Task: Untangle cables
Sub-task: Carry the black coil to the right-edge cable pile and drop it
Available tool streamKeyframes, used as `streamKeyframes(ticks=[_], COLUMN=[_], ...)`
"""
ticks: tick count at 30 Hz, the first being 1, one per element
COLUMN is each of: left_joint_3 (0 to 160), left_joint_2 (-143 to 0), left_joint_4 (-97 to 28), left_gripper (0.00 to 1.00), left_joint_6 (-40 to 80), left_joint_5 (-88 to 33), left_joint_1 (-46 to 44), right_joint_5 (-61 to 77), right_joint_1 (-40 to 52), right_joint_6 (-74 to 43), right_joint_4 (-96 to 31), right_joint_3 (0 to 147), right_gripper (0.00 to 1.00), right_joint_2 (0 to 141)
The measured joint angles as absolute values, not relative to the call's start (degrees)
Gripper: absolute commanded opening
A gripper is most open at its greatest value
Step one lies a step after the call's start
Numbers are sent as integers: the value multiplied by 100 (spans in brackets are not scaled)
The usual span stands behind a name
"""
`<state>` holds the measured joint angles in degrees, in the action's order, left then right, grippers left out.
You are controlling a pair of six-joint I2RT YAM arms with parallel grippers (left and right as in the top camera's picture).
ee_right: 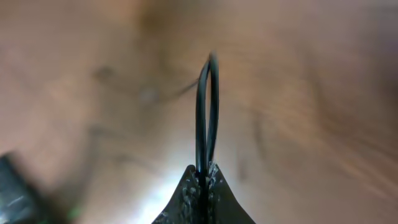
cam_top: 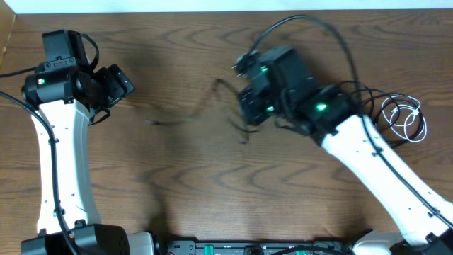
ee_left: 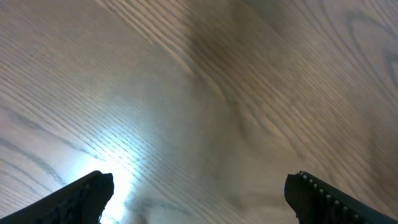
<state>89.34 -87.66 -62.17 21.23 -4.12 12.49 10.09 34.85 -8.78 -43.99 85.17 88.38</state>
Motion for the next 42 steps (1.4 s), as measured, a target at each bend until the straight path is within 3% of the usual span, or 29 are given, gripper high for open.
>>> streamKeyframes(ticks=[8, 16, 30, 42], left_joint_3=[8934, 8934, 8934, 8934], left_joint_2=[-8766, -8766, -8766, -8766], left_joint_4=[-6217, -6217, -6217, -6217], left_gripper=[94, 94, 93, 93], left_joint_6=[2123, 2123, 2123, 2123], left_joint_5=[-412, -412, -410, -410], left_joint_1=[1249, 1249, 1249, 1249], right_joint_5=[-967, -1826, -2257, -2018], right_joint_1=[2460, 1291, -792, -985], right_joint_6=[-1181, -1549, -2237, -2467], right_joint_4=[-5116, -5103, -5011, -4720], right_joint_3=[8514, 8514, 8479, 7813], right_gripper=[1, 1, 4, 14], right_joint_2=[8737, 8694, 8597, 8597])
